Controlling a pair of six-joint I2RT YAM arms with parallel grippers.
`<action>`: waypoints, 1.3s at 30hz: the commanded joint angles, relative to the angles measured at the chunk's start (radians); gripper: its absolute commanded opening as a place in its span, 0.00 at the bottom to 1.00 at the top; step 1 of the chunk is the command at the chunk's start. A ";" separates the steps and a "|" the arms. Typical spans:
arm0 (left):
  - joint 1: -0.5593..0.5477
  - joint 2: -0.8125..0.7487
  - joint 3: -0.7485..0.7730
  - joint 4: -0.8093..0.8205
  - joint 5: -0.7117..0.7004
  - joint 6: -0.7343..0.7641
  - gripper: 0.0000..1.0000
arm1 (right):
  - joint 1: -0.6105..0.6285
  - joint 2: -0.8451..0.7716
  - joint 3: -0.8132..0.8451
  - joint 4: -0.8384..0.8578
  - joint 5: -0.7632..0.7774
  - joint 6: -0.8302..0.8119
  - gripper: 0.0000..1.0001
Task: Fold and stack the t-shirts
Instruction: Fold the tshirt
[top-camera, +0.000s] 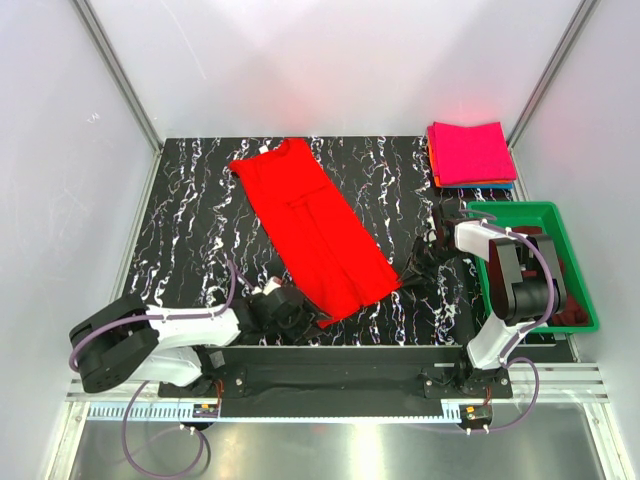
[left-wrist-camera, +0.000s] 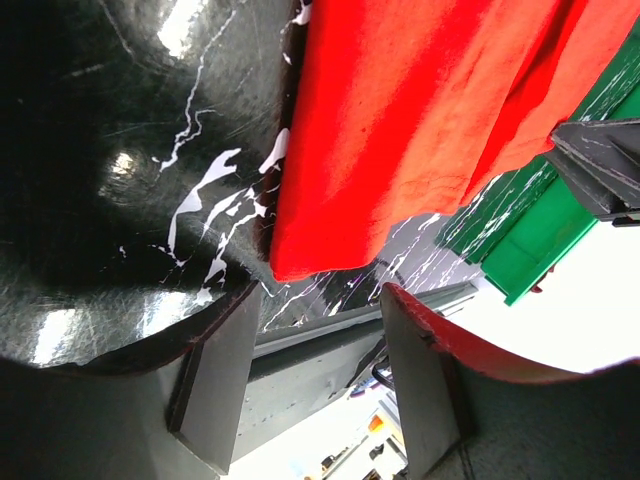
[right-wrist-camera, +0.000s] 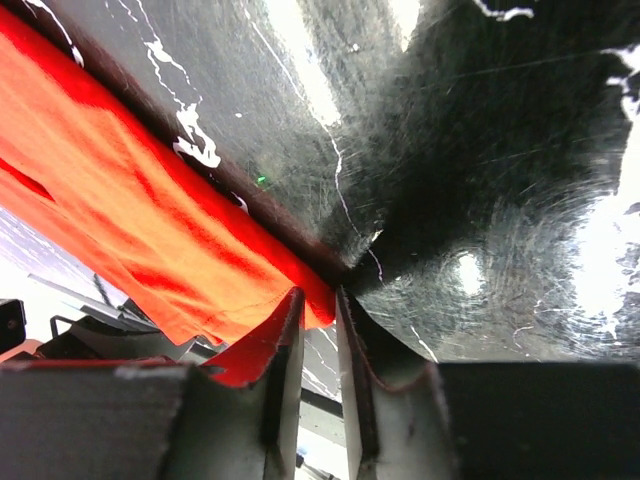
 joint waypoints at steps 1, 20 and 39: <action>0.005 0.015 -0.065 -0.174 -0.066 0.011 0.58 | -0.005 0.000 -0.021 0.047 0.076 -0.012 0.23; 0.011 0.068 -0.011 -0.220 -0.098 0.028 0.31 | -0.007 -0.013 -0.033 0.036 0.092 -0.010 0.03; 0.011 0.036 0.107 -0.342 -0.084 0.091 0.00 | -0.005 -0.083 -0.013 -0.074 0.193 0.018 0.00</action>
